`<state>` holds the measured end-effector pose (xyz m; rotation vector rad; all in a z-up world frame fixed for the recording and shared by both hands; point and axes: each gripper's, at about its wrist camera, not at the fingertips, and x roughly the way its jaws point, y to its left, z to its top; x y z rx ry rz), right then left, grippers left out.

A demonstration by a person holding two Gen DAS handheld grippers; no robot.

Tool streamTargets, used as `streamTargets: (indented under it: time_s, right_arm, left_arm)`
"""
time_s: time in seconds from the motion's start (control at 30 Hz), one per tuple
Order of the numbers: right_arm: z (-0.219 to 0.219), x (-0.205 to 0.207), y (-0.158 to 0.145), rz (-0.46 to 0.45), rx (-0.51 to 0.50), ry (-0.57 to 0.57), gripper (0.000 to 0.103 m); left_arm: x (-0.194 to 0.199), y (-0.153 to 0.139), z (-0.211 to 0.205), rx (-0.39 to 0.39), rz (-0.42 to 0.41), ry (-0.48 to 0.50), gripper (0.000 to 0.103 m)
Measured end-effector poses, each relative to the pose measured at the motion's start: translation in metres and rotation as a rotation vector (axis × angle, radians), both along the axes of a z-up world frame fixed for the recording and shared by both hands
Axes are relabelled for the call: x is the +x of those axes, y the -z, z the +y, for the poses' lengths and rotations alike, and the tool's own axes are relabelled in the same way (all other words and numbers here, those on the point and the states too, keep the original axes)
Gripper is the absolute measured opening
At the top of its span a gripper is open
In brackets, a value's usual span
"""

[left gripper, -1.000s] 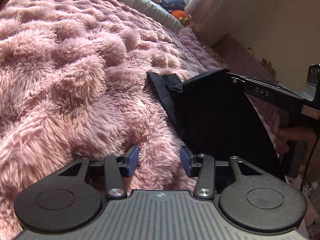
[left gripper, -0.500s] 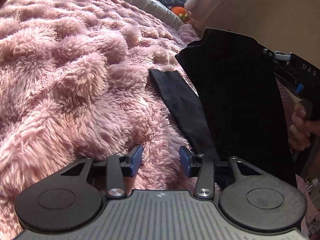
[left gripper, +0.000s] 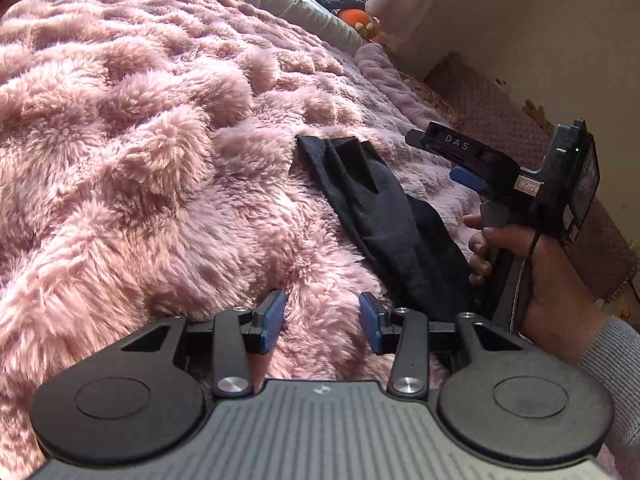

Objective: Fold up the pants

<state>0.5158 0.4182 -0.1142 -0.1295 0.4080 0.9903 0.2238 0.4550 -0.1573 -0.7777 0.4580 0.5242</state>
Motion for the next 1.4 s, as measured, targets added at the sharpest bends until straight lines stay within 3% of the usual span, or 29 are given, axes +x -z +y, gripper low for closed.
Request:
streamTargets:
  time_s: [0.1, 0.17, 0.23, 0.3, 0.37, 0.53, 0.63, 0.73, 0.9, 0.97, 1.07, 1.3, 1.4]
  right_arm:
    - [-0.013, -0.005, -0.025, -0.023, 0.023, -0.017, 0.080]
    - [-0.023, -0.017, -0.037, -0.013, 0.034, -0.091, 0.074]
    - [-0.022, -0.040, -0.042, -0.013, 0.000, -0.190, 0.062]
    - [-0.019, -0.070, -0.043, -0.084, -0.082, -0.247, 0.042]
    - [-0.016, -0.100, -0.036, -0.146, -0.145, -0.276, 0.042]
    - [0.008, -0.141, -0.001, -0.160, -0.321, -0.310, 0.041]
    - [0.023, -0.143, 0.012, -0.151, -0.351, -0.283, 0.041]
    - [0.035, -0.137, 0.018, -0.166, -0.388, -0.256, 0.041]
    - [0.032, -0.121, 0.010, -0.028, -0.283, -0.236, 0.041]
    - [0.032, -0.124, 0.009, -0.072, -0.299, -0.223, 0.041]
    - [0.039, -0.125, 0.019, -0.112, -0.383, -0.209, 0.013]
    - [0.039, -0.127, 0.022, -0.120, -0.368, -0.212, 0.000]
    - [0.035, -0.129, 0.013, -0.091, -0.279, -0.197, 0.000]
  left_arm:
    - [-0.002, -0.002, -0.001, -0.001, -0.001, -0.001, 0.050]
    - [-0.005, -0.005, 0.001, -0.005, -0.014, -0.010, 0.050]
    - [-0.012, -0.009, 0.004, -0.004, -0.036, -0.036, 0.050]
    - [-0.021, -0.012, 0.010, -0.004, -0.058, -0.074, 0.050]
    - [-0.027, -0.013, 0.018, -0.005, -0.057, -0.102, 0.050]
    - [-0.046, -0.011, 0.038, -0.078, -0.110, -0.174, 0.049]
    - [-0.055, -0.002, 0.049, -0.165, -0.154, -0.209, 0.049]
    - [-0.056, -0.001, 0.051, -0.173, -0.161, -0.212, 0.048]
    - [-0.050, 0.001, 0.050, -0.178, -0.154, -0.183, 0.048]
    - [-0.052, 0.001, 0.052, -0.189, -0.165, -0.184, 0.048]
    - [-0.057, 0.005, 0.056, -0.242, -0.196, -0.167, 0.048]
    - [-0.058, 0.006, 0.058, -0.255, -0.204, -0.161, 0.048]
    - [-0.056, 0.005, 0.057, -0.248, -0.199, -0.160, 0.048]
